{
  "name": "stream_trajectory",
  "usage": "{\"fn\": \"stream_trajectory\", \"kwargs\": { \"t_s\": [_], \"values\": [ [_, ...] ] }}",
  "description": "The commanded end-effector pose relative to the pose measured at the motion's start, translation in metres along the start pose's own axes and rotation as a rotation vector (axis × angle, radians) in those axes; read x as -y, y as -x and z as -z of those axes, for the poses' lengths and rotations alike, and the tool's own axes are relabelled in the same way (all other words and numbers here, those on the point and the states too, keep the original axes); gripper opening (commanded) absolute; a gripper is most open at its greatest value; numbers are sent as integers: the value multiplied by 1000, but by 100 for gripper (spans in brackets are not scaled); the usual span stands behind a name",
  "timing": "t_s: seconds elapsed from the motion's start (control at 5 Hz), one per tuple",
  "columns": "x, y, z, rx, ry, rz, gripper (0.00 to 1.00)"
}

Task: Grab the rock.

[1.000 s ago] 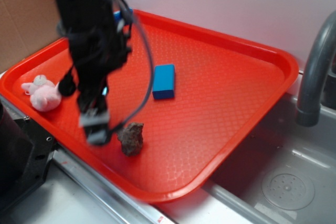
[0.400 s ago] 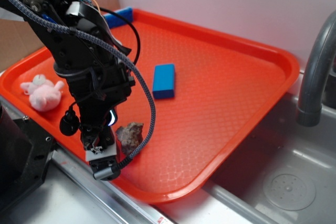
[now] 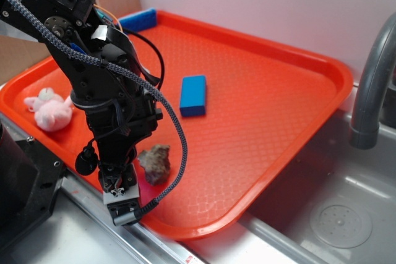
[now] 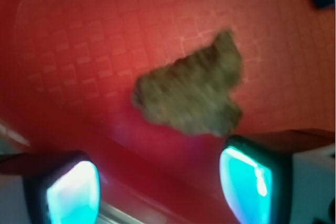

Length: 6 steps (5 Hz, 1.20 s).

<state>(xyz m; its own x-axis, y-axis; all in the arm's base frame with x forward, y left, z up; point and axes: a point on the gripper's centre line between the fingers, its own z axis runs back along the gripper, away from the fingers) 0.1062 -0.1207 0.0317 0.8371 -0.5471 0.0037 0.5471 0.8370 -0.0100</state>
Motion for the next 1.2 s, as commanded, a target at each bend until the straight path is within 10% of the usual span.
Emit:
{"fn": "stream_trajectory", "kwargs": {
  "t_s": [0.0, 1.0],
  "values": [
    [3, 14, -12, 5, -18, -171, 100],
    [-15, -7, -10, 62, -13, -169, 100]
  ]
}}
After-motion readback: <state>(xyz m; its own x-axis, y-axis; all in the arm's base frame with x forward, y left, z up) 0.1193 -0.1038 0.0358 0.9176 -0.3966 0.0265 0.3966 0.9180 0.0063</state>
